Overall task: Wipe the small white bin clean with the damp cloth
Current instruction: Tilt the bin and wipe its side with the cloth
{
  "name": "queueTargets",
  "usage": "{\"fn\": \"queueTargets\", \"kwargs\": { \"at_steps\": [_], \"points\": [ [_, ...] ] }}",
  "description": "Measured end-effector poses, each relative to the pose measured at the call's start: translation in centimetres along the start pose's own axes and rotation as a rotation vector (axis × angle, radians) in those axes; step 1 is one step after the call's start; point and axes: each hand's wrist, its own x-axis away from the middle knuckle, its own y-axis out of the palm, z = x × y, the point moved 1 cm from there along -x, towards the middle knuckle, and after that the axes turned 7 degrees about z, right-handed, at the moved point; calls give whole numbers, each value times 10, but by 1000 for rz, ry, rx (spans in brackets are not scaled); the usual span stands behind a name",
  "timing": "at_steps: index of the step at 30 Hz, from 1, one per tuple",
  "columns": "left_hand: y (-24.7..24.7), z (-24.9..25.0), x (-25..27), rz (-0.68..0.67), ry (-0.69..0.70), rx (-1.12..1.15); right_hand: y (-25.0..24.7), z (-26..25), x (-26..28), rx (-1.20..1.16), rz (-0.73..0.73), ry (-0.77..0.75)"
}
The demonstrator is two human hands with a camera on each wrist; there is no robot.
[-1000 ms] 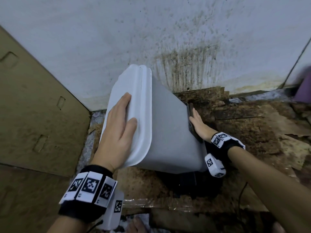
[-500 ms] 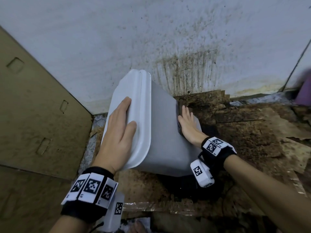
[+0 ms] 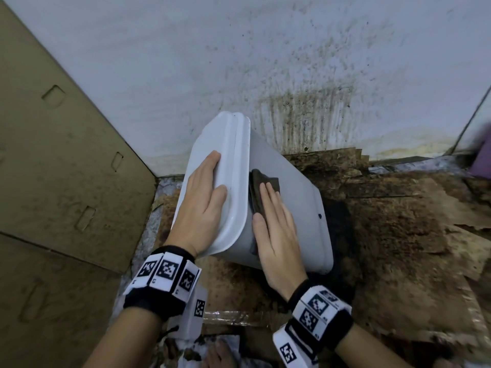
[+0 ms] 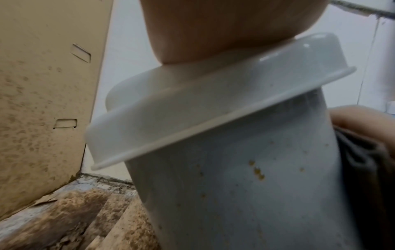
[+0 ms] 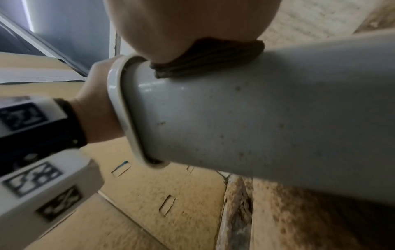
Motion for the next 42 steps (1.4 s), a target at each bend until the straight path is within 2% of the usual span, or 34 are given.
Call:
{"fn": "queueTargets", "kwargs": {
  "at_steps": [8,15,19,21,23,26,28,32,42],
  "points": [
    [0,-2,0,0,-15,25,2,0,6,-165,144,109],
    [-2,-6,0,6,-14,24,-10,-11,-15,-182,279,241],
    [-2,-3,0,1,-20,30,-18,-20,-30,-560,276,457],
    [1,1,0,-5,-7,32,-19,-31,-33,-684,243,441],
    [5,6,-2,-12,16,15,-17,-48,-32,-645,185,313],
    [9,12,-3,-18,20,4,-9,-63,-27,-416,51,148],
    [10,13,-2,-26,-4,40,-8,-61,-31,-269,-11,143],
    [8,8,-1,-14,-20,96,-18,-54,-56,-161,-139,112],
    [9,12,-4,-30,-26,69,-28,-46,-156,78,-253,89]
  ]
}}
